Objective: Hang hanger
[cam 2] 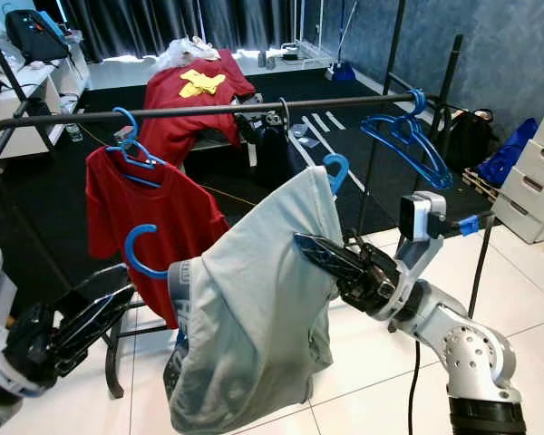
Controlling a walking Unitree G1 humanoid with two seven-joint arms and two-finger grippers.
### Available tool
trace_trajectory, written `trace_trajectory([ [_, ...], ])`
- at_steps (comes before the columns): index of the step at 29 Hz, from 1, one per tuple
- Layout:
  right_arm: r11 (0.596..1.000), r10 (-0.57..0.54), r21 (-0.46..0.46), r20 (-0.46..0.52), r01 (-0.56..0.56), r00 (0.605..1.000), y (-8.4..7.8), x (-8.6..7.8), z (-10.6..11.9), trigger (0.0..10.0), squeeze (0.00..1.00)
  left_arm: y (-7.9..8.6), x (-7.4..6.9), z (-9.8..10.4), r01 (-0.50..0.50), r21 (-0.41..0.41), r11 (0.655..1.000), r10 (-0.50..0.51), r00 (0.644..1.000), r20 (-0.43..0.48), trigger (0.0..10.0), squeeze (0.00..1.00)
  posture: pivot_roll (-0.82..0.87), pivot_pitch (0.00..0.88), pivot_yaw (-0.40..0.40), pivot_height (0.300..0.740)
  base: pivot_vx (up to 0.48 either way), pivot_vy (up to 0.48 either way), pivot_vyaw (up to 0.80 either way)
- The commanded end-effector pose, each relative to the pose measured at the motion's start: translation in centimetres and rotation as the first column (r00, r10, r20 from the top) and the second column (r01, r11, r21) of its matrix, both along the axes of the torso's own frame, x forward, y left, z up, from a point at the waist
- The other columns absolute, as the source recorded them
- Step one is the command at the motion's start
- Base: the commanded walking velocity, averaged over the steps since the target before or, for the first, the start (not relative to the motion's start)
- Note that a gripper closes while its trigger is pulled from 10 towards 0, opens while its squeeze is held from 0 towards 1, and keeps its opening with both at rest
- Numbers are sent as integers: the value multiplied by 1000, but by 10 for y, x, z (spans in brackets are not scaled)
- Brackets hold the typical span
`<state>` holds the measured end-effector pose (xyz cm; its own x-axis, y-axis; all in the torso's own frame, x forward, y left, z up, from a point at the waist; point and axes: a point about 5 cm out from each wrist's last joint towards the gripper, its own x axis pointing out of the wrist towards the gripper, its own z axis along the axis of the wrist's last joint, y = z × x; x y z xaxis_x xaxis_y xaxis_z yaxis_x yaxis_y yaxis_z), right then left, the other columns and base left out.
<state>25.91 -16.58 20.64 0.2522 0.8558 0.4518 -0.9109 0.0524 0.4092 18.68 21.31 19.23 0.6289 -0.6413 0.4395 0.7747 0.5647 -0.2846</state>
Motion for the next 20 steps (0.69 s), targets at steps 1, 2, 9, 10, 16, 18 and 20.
trace_trajectory([
  [1, 1000, 31, 2, 8, -31, 999, 2, -4, 2, 0, 0, -4, 1, -1, 7, -9, 1000, -7, 1000, -12, 10000, 0, -76, 0, 10, 740, 0, 0, 0],
  [2, 999, 34, 3, 9, -34, 999, 3, -4, 2, 0, 0, -5, 3, -1, 3, -11, 1000, -3, 1000, -13, 10000, 0, -77, 0, 9, 740, 0, 0, 0],
  [9, 999, 42, 6, 10, -42, 999, 3, -5, 2, 0, 0, -8, 14, -9, -36, -20, 999, 35, 998, -51, 10000, 0, -79, 0, 11, 740, 0, 0, 0],
  [10, 999, 42, 6, 10, -42, 999, 3, -5, 2, 0, 0, -8, 14, -9, -36, -20, 999, 35, 998, -51, 10000, 0, -79, 0, 11, 740, 0, 0, 0],
  [16, 999, 42, -2, 8, -42, 999, 3, -5, 2, 0, 0, -13, 14, -3, 2, -77, 997, -5, 1000, -31, 0, 0, -81, 0, 9, 740, 0, 0, 0],
  [18, 999, 41, -3, 7, -41, 999, 3, -5, 2, 0, 0, -14, 14, -2, 6, -83, 997, -8, 1000, -28, 0, 0, -82, 0, 9, 740, 0, 0, 0],
  [20, 999, 41, -4, 7, -41, 999, 3, -5, 2, 0, 0, -14, 14, -2, 7, -85, 996, -9, 1000, -27, 0, 0, -82, 0, 9, 740, 0, 0, 0],
])
